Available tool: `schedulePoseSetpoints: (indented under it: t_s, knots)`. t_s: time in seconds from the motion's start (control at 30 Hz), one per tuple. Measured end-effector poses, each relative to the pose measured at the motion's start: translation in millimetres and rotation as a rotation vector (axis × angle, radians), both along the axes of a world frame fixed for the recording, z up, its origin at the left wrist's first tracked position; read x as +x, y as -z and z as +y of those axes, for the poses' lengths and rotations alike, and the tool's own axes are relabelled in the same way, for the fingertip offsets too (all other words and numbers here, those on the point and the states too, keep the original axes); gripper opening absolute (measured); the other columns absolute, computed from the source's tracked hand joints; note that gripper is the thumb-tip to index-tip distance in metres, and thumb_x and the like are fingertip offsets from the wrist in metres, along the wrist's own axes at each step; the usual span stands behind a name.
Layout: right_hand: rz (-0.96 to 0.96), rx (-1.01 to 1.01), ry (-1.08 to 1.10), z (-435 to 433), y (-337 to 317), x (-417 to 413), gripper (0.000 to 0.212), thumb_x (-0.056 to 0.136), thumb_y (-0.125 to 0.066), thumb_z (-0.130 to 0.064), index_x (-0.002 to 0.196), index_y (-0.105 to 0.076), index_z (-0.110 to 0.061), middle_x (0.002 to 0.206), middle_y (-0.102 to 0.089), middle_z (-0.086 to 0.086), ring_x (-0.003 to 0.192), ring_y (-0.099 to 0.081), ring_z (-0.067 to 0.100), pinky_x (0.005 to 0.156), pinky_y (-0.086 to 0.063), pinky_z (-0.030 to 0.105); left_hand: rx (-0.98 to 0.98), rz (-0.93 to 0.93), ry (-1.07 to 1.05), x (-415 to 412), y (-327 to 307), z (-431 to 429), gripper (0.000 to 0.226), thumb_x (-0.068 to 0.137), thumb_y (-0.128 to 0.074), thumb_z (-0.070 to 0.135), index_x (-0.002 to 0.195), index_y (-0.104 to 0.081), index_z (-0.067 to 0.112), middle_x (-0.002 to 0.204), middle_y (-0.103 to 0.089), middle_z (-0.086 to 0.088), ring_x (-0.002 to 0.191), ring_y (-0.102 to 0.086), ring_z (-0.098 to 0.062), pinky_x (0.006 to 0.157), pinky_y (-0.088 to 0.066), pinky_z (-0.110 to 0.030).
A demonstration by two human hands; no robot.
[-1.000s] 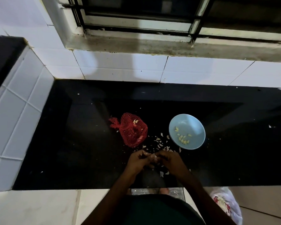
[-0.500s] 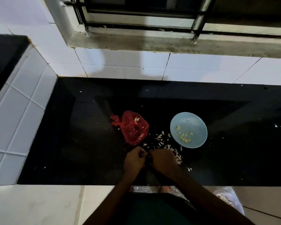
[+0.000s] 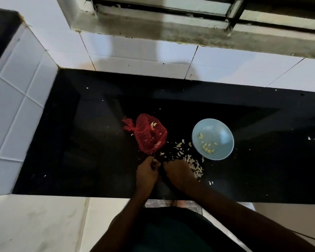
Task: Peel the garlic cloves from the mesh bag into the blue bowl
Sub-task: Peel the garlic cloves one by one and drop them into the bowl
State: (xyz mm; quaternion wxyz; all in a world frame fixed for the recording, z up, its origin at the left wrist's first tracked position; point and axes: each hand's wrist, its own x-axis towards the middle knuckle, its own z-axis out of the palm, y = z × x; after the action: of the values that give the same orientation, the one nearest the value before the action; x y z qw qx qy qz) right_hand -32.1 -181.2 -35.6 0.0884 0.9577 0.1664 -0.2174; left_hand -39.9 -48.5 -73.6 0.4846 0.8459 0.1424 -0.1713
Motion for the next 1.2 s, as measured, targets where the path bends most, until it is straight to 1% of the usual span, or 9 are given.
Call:
schedulePoseSetpoints:
  t_s: [0.17, 0.3, 0.53, 0.63, 0.7, 0.8, 0.93, 1.07, 1.2]
  knots:
    - [0.022, 0.028, 0.090, 1.7, 0.1, 8.8, 0.025, 0.098, -0.050, -0.022, 0.104, -0.071, -0.013, 0.109, -0.072, 0.010, 0.101, -0.069, 0.032, 0.078, -0.053, 0.036, -0.051, 0.010, -0.095, -3.8, 6.3, 0.7, 0.011, 0.093, -0.069, 0.015, 0.084, -0.063, 0.018, 0.075, -0.070, 0.005, 0.070, -0.069, -0.017, 0.069, -0.053, -0.036]
    - [0.036, 0.090, 0.168, 5.5, -3.2, 19.1, 0.030, 0.093, -0.057, -0.036, 0.106, -0.071, -0.013, 0.109, -0.071, 0.010, 0.102, -0.068, 0.032, 0.079, -0.053, 0.035, -0.060, -0.002, -0.167, -4.2, 1.4, -1.1, 0.005, 0.094, -0.066, 0.007, 0.090, -0.067, 0.007, 0.076, -0.067, 0.004, 0.064, -0.059, -0.005, 0.057, -0.041, -0.010]
    - [-0.054, 0.057, 0.183, 16.8, -1.9, 17.4, 0.027, 0.101, -0.048, -0.025, 0.100, -0.074, -0.016, 0.104, -0.074, 0.006, 0.099, -0.070, 0.027, 0.073, -0.051, 0.033, -0.060, -0.042, -0.225, -18.7, -3.8, -6.7, 0.010, 0.099, -0.062, 0.021, 0.094, -0.066, 0.014, 0.086, -0.071, 0.000, 0.078, -0.066, -0.016, 0.068, -0.043, -0.027]
    - [-0.045, 0.236, 0.387, -10.7, 5.8, 12.9, 0.051, 0.101, -0.040, -0.056, 0.096, -0.075, -0.020, 0.099, -0.075, 0.008, 0.096, -0.070, 0.030, 0.075, -0.051, 0.034, -0.142, -0.072, -0.212, -25.2, -11.4, -11.8, 0.009, 0.102, -0.060, 0.021, 0.103, -0.068, 0.019, 0.090, -0.072, 0.006, 0.069, -0.069, -0.003, 0.065, -0.050, -0.020]
    - [0.076, 0.401, 0.550, -25.2, 8.3, 7.5, 0.061, 0.100, -0.032, -0.066, 0.103, -0.074, -0.022, 0.104, -0.074, 0.008, 0.100, -0.068, 0.029, 0.083, -0.052, 0.036, -0.186, -0.095, -0.169, -28.0, -13.8, -13.1, 0.017, 0.101, -0.062, 0.021, 0.116, -0.068, 0.023, 0.099, -0.074, 0.007, 0.073, -0.072, -0.009, 0.062, -0.049, -0.009]
    - [0.207, 0.684, 0.655, -39.8, 6.8, -6.1, 0.053, 0.103, -0.035, -0.060, 0.097, -0.071, -0.022, 0.095, -0.073, 0.004, 0.093, -0.068, 0.025, 0.082, -0.049, 0.034, -0.263, -0.082, -0.111, -31.8, -12.1, -16.8, 0.029, 0.098, -0.066, 0.015, 0.126, -0.067, 0.023, 0.104, -0.076, 0.000, 0.076, -0.074, -0.019, 0.068, -0.053, -0.012]
    - [0.238, 1.035, 0.836, -39.9, 4.0, -25.8, 0.046, 0.101, -0.042, -0.056, 0.064, -0.065, -0.042, 0.058, -0.058, -0.009, 0.060, -0.057, 0.015, 0.060, -0.043, 0.031, -0.332, -0.088, -0.026, -27.5, -18.9, -20.8, 0.025, 0.094, -0.072, 0.012, 0.118, -0.075, 0.014, 0.106, -0.078, -0.001, 0.088, -0.072, -0.006, 0.080, -0.056, -0.018]
    - [0.236, 1.193, 0.956, -38.5, 3.0, -26.6, 0.055, 0.090, -0.043, -0.069, 0.068, -0.066, -0.024, 0.055, -0.055, -0.006, 0.052, -0.051, 0.014, 0.056, -0.038, 0.030, -0.371, -0.111, -0.040, -26.9, -20.9, -23.4, 0.014, 0.093, -0.073, 0.012, 0.105, -0.079, 0.013, 0.093, -0.080, -0.004, 0.080, -0.075, -0.015, 0.076, -0.058, -0.022]
    - [0.304, 1.255, 0.935, -38.8, -5.9, -24.5, 0.043, 0.100, -0.048, -0.057, 0.088, -0.076, -0.026, 0.059, -0.064, 0.003, 0.046, -0.056, 0.023, 0.041, -0.039, 0.022, -0.386, -0.129, -0.076, -27.1, -20.5, -23.6, 0.015, 0.092, -0.073, 0.011, 0.107, -0.077, 0.013, 0.095, -0.079, -0.002, 0.086, -0.074, -0.012, 0.079, -0.057, -0.020]
